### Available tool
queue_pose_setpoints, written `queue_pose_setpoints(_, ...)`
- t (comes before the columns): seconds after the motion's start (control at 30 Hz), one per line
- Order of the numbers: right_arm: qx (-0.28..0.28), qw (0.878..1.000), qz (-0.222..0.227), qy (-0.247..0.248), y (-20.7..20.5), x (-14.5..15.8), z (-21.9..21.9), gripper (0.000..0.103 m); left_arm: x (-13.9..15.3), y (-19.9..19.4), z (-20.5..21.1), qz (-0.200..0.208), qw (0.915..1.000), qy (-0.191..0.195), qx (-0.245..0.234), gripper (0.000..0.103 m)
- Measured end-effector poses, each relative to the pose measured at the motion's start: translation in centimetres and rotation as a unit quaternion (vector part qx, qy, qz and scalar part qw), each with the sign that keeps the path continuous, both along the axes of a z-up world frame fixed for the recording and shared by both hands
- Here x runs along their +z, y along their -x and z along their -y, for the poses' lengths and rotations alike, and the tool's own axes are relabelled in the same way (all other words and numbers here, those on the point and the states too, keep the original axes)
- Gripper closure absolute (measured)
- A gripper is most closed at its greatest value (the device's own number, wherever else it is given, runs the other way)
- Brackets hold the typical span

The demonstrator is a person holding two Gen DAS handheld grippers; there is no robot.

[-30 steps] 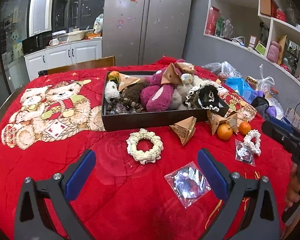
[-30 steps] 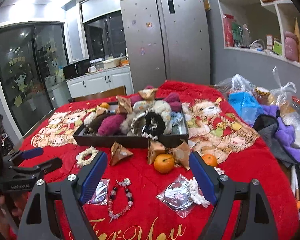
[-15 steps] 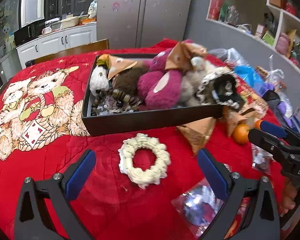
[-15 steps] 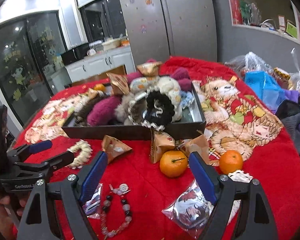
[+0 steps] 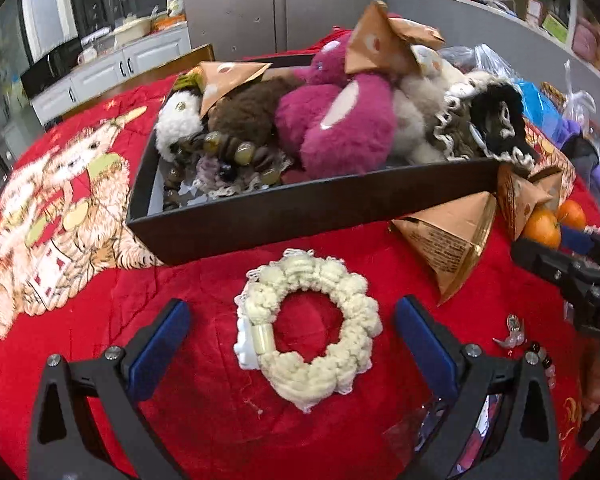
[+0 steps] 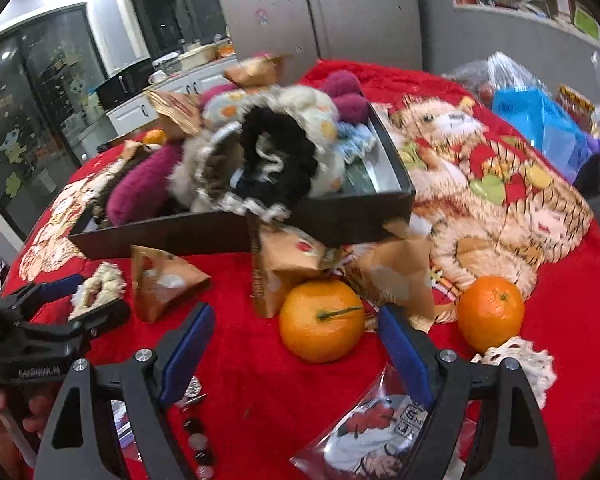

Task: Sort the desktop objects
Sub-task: 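Grasp the cream crochet scrunchie with left tool while right tool grasps a tangerine, then lift the scrunchie with left tool while right tool lifts the tangerine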

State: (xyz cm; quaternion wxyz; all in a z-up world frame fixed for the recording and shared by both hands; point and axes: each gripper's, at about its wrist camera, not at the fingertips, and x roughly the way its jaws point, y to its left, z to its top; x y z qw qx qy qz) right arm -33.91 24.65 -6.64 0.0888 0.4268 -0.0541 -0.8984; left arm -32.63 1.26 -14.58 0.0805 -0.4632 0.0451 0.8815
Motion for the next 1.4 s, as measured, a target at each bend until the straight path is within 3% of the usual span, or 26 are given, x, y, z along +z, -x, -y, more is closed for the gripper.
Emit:
queue_pose_setpoints(0.33,0.001,1.000,-0.004,-0.001,-0.2,0.0,0.2,0.019,-0.1,0.1,0.2,0.003,1.0000,-0.005,0.002,0.000)
queue_pose_setpoints(0.37,-0.001,1.000,-0.004,0.001,-0.2,0.0,0.1,0.023,-0.1,0.1,0.2,0.003,1.0000,-0.005,0.002,0.000)
queue_pose_setpoints(0.43,-0.017,1.000,-0.006,-0.007,-0.2,0.1,-0.1,0.045,-0.1,0.1,0.2,0.002,1.0000,-0.006,0.002,0.000)
queue_pose_setpoints(0.5,-0.019,1.000,-0.008,0.002,-0.3,0.1,-0.5,0.058,0.0,0.0,0.2,0.001,1.0000,-0.008,0.003,0.001)
queue_pose_setpoints(0.53,-0.017,1.000,-0.008,0.006,-0.2,0.0,-0.6,0.063,0.0,-0.1,0.3,-0.001,0.9999,-0.009,0.005,0.005)
queue_pose_setpoints(0.6,-0.015,1.000,-0.008,0.009,-0.2,0.0,-0.7,0.064,0.4,-0.3,0.6,-0.015,0.9997,-0.011,0.015,0.028)
queue_pose_setpoints(0.63,-0.016,1.000,-0.009,0.006,-0.2,0.0,-0.6,0.064,0.6,-0.5,0.9,-0.022,0.9994,-0.014,0.022,0.046)
queue_pose_setpoints(0.67,-0.015,1.000,-0.009,0.003,-0.2,0.1,-0.5,0.064,0.8,-0.6,1.1,-0.026,0.9991,-0.014,0.031,0.058)
queue_pose_setpoints(0.77,-0.014,1.000,-0.010,-0.004,-0.2,0.0,-0.4,0.064,0.9,-0.8,2.7,-0.028,0.9975,-0.046,0.046,0.069)
queue_pose_setpoints(1.0,-0.012,1.000,-0.014,-0.005,-0.6,0.1,-0.2,0.064,1.0,-1.4,5.0,-0.030,0.9936,-0.096,0.051,0.079)
queue_pose_setpoints(1.4,0.001,0.999,-0.051,0.001,-2.7,1.5,1.0,0.064,1.9,-3.7,4.0,-0.049,0.9957,-0.073,0.027,0.080)
